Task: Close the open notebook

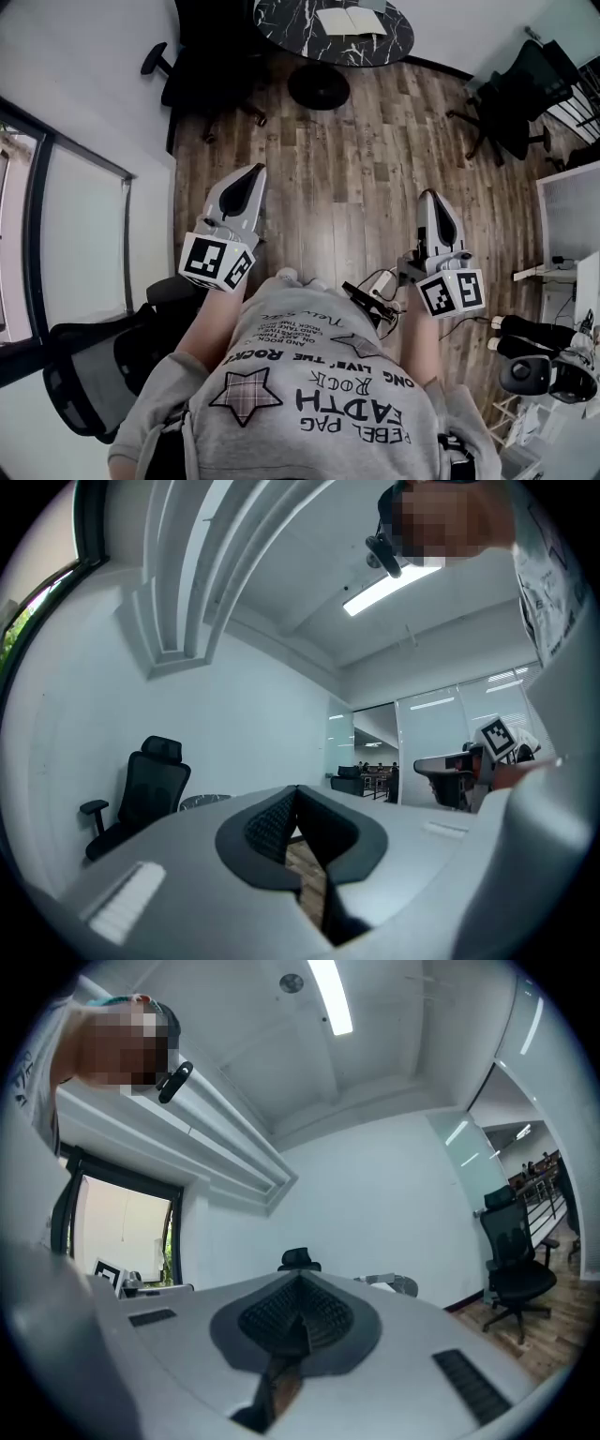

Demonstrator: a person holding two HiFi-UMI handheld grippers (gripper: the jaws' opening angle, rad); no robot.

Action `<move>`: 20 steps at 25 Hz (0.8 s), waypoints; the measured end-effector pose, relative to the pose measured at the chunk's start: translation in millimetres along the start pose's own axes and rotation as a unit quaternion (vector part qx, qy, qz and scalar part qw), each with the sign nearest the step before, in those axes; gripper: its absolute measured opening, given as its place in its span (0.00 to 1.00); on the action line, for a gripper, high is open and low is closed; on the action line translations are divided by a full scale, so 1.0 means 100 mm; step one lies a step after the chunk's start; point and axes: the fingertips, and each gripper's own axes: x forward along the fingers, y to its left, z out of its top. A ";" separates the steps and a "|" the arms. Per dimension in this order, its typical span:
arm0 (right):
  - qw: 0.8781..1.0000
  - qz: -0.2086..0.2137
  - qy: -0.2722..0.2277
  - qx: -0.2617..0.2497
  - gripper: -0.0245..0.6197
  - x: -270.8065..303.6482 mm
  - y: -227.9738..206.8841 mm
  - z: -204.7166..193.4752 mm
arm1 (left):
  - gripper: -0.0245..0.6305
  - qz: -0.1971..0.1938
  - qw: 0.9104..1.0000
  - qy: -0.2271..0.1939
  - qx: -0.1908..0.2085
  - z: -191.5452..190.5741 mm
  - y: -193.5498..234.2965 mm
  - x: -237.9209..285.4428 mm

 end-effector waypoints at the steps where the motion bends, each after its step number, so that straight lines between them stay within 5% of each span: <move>1: 1.000 -0.001 0.002 0.000 0.06 0.03 0.00 -0.01 | 0.05 -0.002 1.000 -0.001 0.001 0.01 0.02 0.02; 20: 1.000 -0.009 0.007 0.008 0.06 0.43 0.18 -0.07 | 0.05 -0.011 1.000 -0.005 0.009 0.10 0.53 0.11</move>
